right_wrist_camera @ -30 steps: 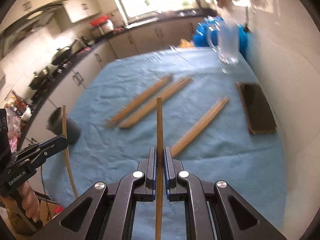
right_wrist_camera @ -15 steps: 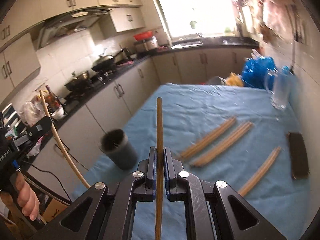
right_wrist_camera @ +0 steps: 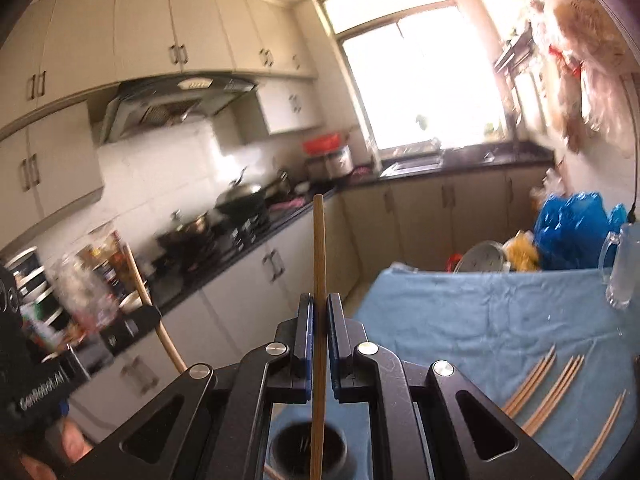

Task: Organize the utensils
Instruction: 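Lift both chopsticks upright and carry them over the black utensil cup, then open the left tool to drop its chopstick into the cup while the right tool opens too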

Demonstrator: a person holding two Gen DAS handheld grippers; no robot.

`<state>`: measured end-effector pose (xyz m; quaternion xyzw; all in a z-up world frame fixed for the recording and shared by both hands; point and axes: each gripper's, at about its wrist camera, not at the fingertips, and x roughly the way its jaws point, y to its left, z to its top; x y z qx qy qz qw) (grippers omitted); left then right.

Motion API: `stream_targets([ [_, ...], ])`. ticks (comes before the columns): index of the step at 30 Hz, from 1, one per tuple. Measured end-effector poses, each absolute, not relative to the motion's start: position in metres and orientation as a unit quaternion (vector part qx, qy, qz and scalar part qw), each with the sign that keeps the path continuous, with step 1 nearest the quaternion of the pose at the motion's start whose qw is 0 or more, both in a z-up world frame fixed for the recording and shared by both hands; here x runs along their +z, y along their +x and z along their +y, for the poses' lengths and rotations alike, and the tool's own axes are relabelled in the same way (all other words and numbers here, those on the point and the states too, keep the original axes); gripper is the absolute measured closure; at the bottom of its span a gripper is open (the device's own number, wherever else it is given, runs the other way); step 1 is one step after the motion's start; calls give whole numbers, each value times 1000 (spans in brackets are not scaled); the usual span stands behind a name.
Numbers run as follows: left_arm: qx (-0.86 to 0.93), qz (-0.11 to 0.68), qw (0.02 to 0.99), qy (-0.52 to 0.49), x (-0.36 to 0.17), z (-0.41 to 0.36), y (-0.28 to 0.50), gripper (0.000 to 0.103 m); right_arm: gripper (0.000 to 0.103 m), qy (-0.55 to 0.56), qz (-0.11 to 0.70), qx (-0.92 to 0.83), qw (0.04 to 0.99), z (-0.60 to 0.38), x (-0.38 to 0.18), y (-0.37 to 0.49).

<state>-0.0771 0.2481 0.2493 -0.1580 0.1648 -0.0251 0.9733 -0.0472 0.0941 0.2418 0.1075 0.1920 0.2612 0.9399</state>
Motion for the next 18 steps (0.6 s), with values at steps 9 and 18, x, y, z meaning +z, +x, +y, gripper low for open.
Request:
stream_targets([
  [9,-6,229,963,-140,200,249,-23,97,96,175,219,225,933,107,203,6],
  [18,-4,257,958,-127,180,239,-22,88,95,103,279,249,922,127,158,11],
])
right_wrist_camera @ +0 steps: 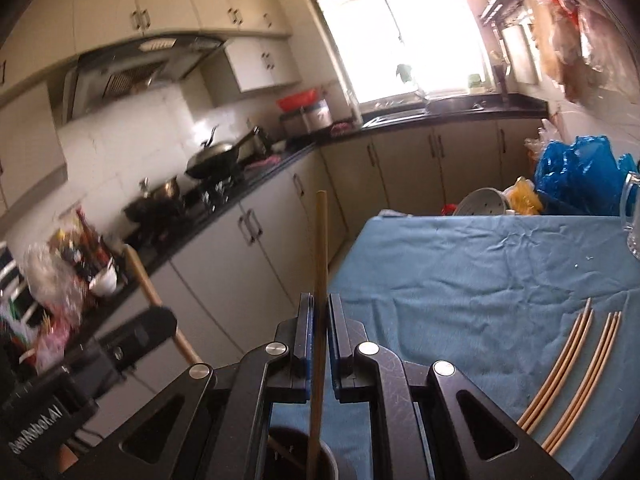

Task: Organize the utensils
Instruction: 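Open the left tool to drop its chopstick into the cup while the right tool opens too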

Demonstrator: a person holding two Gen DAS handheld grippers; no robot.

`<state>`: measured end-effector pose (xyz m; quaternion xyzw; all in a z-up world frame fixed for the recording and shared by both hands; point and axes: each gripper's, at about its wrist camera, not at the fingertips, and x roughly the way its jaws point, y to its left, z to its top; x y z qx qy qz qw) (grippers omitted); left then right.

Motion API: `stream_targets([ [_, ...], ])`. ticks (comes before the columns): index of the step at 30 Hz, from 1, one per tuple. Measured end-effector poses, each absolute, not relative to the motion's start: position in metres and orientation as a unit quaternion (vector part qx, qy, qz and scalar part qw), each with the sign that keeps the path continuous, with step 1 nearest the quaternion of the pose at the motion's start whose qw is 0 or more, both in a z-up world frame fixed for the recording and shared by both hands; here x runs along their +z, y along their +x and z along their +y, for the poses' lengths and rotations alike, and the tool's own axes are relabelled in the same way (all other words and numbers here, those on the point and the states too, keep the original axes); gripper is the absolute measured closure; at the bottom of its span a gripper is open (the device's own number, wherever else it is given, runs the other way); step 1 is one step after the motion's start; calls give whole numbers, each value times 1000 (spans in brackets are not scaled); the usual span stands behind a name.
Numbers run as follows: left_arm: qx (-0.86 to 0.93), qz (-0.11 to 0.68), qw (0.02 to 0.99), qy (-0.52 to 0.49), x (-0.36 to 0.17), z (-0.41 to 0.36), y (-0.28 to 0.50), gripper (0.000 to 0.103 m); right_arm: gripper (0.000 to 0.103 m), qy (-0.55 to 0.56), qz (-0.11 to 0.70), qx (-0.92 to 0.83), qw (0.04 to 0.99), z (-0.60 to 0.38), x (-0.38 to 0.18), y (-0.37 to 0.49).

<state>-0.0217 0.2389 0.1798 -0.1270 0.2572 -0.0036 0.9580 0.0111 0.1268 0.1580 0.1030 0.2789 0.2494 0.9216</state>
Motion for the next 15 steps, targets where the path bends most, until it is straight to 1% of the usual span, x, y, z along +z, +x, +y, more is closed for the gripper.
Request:
stream_targets([
  [1,-1,258,958,-126,180,239,-23,79,95,100,280,250,921,127,154,11],
  [3,7,254,959,-126,182,239,-29,70,84,97,283,252,920,127,152,9],
  [4,11,251,960,-126,183,239,-32,68,73,99,285,253,919,125,152,9],
  [5,15,249,960,-125,185,239,-35,67,63,102,285,255,919,123,152,8],
  [7,26,244,961,-125,188,240,-42,65,59,106,279,255,920,117,156,4],
  [9,37,241,962,-126,191,242,-51,63,58,104,277,252,921,112,160,0],
  [11,45,236,962,-130,194,242,-63,62,50,106,279,248,922,102,162,-4],
  [13,50,233,962,-131,197,241,-74,62,46,113,281,237,923,87,162,-10],
  [15,48,227,964,-130,201,236,-85,62,45,119,285,228,923,72,161,-15],
])
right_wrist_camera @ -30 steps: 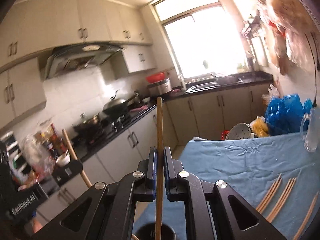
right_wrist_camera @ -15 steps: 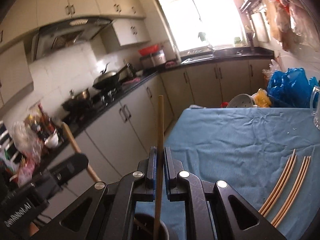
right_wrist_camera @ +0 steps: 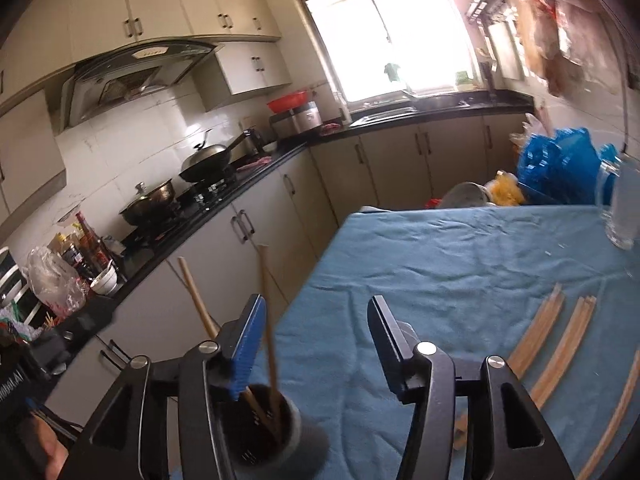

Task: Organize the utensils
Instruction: 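Open the left tool to drop its chopstick into the cup while the right tool opens too, then move both tools back over the remaining chopsticks on the cloth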

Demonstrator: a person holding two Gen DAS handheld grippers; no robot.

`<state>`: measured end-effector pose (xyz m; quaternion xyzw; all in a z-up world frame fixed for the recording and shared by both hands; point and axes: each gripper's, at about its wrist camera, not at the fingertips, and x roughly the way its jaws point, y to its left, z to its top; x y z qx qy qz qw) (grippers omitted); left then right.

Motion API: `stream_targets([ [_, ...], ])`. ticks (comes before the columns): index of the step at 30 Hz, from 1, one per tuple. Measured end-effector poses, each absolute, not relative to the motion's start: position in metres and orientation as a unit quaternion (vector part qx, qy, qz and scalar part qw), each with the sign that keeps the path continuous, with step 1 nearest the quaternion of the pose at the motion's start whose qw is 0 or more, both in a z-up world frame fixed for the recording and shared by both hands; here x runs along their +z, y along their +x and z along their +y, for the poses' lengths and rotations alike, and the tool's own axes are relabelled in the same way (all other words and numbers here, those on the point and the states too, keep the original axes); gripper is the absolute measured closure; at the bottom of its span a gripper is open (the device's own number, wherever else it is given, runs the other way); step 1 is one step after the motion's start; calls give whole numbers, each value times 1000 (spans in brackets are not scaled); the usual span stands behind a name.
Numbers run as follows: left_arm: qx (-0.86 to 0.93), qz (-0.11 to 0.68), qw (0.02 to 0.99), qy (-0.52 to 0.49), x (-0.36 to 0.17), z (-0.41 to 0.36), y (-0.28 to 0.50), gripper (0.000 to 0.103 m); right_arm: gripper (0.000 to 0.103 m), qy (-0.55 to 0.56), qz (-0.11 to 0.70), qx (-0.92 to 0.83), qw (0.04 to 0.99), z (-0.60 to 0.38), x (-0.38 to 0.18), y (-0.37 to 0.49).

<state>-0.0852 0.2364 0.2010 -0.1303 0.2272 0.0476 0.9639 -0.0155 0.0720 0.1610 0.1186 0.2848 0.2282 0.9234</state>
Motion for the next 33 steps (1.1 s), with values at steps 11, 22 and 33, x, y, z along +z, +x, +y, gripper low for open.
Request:
stream_targets([
  [11,-67,259,956,-120,188,155,-105,56,38,146,331,99,927,-81,122,-48],
  [22,-182,419,886,-74,83,45,-43,72,38,181,430,10,884,-204,52,-80],
  [33,-187,466,865,-14,40,-23,26,72,38,190,446,32,874,-201,28,-76],
])
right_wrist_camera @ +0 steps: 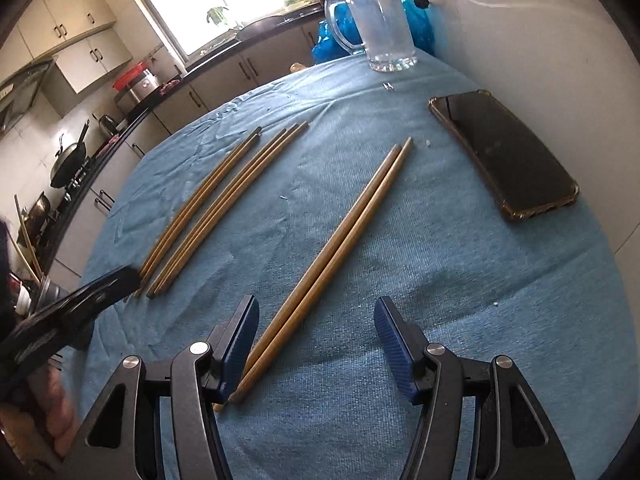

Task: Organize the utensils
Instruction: 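Move both tools back over the remaining chopsticks on the cloth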

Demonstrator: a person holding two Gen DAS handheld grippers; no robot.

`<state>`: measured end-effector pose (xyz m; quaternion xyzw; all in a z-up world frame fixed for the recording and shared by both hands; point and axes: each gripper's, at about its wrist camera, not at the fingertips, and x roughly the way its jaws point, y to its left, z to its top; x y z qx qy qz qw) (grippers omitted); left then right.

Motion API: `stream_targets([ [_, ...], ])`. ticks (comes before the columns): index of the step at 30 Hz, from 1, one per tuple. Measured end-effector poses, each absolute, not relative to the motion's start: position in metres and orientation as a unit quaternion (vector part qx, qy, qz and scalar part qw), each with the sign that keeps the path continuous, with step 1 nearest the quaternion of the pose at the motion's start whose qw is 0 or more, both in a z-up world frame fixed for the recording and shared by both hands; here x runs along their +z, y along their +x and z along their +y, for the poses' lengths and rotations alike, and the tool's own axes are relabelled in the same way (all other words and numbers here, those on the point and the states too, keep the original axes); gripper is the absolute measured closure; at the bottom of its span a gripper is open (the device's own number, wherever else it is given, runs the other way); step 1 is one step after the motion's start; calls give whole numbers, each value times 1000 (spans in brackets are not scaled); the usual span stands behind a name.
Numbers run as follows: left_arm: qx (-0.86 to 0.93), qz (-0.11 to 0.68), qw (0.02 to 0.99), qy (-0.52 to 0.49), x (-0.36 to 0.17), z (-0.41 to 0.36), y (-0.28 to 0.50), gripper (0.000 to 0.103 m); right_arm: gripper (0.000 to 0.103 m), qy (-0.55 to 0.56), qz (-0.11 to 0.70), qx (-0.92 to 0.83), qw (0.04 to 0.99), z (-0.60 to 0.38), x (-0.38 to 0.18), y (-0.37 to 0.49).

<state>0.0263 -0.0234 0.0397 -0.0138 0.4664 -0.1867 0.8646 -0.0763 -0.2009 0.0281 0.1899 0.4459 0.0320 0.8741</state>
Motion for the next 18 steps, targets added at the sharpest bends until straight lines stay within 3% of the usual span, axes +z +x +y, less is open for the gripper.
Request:
stream_targets([
  [2,-187,483,855,-9,32,-28,35,80,38,199,444,34,873,-204,26,-76],
  [3,-191,504,842,-10,22,-32,41,96,38,200,443,34,873,-205,27,-77],
  [4,-196,517,833,-16,17,-35,43,103,38,201,443,34,873,-206,28,-77],
  [8,-256,546,794,-72,10,-40,37,103,38,205,440,37,874,-209,27,-77],
  [11,-297,563,769,-57,11,-51,18,103,38,213,437,41,873,-214,24,-77],
  [15,-284,518,806,-31,32,-45,11,103,39,216,435,50,872,-216,24,-78],
  [17,-241,492,836,-15,38,-39,23,97,38,215,434,52,874,-217,24,-79],
  [18,-220,480,849,-9,39,-35,33,87,38,214,433,52,874,-217,24,-78],
])
